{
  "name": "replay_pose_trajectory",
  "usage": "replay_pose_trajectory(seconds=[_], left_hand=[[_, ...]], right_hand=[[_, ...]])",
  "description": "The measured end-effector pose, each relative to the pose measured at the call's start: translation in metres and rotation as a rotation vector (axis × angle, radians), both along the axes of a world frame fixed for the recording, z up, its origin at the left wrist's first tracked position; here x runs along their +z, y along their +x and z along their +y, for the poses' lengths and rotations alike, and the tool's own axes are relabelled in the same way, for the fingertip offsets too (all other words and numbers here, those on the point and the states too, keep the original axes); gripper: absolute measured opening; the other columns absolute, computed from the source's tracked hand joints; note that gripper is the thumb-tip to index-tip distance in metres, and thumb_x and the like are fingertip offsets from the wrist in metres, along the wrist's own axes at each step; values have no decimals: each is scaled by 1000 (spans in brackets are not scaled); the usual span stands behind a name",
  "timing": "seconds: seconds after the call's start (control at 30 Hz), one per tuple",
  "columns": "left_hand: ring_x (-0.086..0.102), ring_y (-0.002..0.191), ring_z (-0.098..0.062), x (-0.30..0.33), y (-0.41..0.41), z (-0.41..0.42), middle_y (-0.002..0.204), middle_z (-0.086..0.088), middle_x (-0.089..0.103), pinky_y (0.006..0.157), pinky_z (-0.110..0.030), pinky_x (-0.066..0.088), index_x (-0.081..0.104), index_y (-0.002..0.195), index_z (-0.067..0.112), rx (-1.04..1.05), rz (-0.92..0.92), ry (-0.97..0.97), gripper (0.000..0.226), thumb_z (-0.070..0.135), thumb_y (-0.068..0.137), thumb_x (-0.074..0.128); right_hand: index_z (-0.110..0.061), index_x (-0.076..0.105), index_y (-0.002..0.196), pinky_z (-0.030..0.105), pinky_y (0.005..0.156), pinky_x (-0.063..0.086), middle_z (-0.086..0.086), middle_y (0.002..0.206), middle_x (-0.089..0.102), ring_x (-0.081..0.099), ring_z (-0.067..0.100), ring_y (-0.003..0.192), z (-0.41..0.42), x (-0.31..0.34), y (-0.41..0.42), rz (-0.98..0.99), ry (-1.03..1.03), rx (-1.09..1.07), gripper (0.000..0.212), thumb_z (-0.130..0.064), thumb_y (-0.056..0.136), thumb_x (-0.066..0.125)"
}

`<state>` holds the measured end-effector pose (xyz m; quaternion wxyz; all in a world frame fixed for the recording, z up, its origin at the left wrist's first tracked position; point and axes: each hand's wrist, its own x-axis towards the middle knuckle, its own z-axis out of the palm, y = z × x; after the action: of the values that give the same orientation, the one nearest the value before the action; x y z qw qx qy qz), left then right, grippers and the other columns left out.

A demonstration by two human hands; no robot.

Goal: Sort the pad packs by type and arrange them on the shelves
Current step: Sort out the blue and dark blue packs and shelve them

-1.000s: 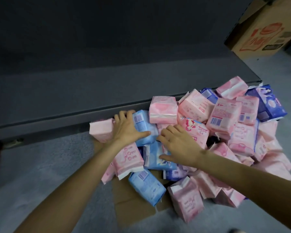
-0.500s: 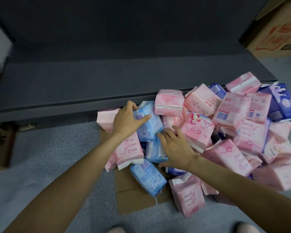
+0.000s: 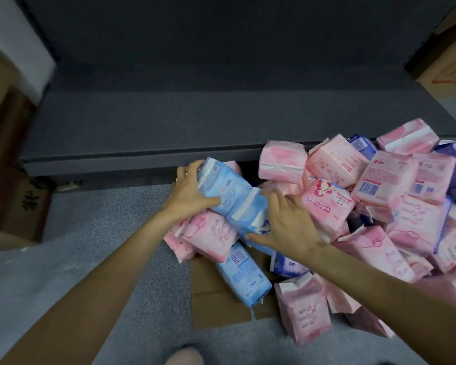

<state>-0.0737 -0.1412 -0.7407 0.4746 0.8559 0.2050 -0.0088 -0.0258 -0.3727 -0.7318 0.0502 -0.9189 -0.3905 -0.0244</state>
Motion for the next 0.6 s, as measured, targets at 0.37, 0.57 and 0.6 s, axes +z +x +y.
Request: replay_pose_trajectory(seconds=[0.37,0.57,0.6], left_hand=[[53,111,-11,-9,-13,-11,119,10,49,96,-31,45,39,136,26,23,-84,-84,83,36,68,84],[44,121,-9,-12,-21,-5,130,4,47,108,-36,36,54,132,17,26,-147,-153,64,24,74,80],[40,125,-7,-9,-23,-5,132,7,44,110,-35,35,54,130,24,30,-176,-164,61,23,75,79]], right_hand=[[-9,33,130,41,79,50,17,116,54,58,36,91,6,-8,-8,150,-63,32,101,-50,50,80],[-6,22,145,13,99,24,9,155,12,30,18,136,-6,49,-4,354,133,15,107,-44,65,81],[-8,25,143,11,95,24,6,153,13,33,16,133,-10,58,3,381,124,5,104,-46,64,82]])
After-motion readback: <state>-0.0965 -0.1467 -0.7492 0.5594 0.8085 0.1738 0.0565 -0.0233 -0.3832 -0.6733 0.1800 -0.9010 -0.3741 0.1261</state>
